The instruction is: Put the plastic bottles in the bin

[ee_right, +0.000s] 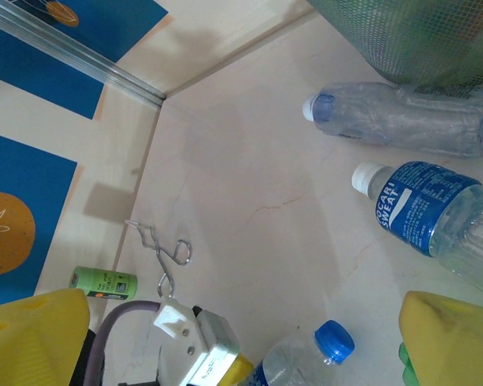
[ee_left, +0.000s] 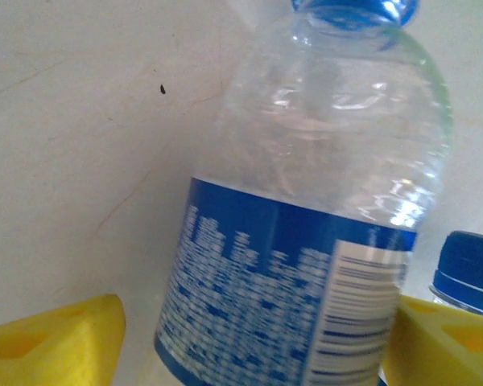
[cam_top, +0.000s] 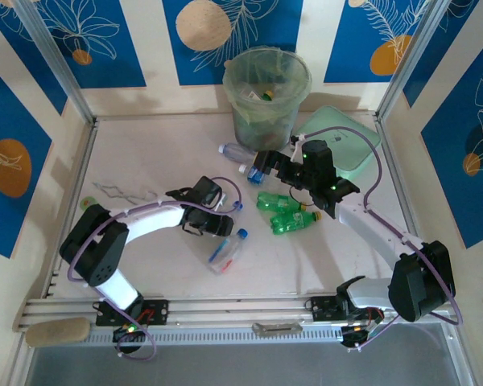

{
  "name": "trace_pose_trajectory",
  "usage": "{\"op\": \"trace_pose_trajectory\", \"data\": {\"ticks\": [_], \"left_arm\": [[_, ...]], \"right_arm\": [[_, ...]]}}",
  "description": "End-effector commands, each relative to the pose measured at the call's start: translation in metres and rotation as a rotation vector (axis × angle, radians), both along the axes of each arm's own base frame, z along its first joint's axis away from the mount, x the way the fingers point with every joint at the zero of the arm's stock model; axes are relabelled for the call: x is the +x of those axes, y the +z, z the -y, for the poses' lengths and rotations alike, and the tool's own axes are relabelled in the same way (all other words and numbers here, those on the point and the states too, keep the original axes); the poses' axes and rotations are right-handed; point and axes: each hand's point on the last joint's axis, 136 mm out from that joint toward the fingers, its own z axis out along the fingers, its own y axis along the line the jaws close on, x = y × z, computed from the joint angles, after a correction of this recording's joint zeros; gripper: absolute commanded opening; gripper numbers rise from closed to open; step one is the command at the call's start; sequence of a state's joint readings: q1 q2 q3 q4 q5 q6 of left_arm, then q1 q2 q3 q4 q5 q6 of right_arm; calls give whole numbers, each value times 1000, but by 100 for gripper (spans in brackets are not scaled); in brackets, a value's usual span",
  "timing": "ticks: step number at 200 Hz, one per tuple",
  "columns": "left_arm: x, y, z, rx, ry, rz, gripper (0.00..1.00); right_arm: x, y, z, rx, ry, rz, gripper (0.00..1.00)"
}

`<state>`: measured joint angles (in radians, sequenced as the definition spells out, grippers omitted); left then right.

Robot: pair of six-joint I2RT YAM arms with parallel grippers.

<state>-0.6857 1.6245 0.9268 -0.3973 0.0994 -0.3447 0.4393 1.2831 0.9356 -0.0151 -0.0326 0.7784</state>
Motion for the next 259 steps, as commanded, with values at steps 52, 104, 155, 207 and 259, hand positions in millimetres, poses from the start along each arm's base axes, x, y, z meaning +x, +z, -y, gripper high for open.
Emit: {"op": "trace_pose_trajectory", "data": {"ticks": [52, 104, 155, 207, 259], "left_arm": [[3, -7, 3, 1, 18, 6, 66], [13, 14, 1, -34, 53, 102, 51], [31, 85, 20, -244, 83, 281, 49], [38, 160, 46, -493, 27, 444, 49], [30, 180, 57, -624, -14, 467, 49]], "right_arm": [[-2, -4, 1, 7, -14, -17, 99], [-4, -10, -4, 24, -1, -41, 99], [-8, -7, -18, 50, 49, -42, 99], [-20, 6, -56, 76, 204, 0, 99], [-25, 11, -79, 85, 283, 18, 100]]}}
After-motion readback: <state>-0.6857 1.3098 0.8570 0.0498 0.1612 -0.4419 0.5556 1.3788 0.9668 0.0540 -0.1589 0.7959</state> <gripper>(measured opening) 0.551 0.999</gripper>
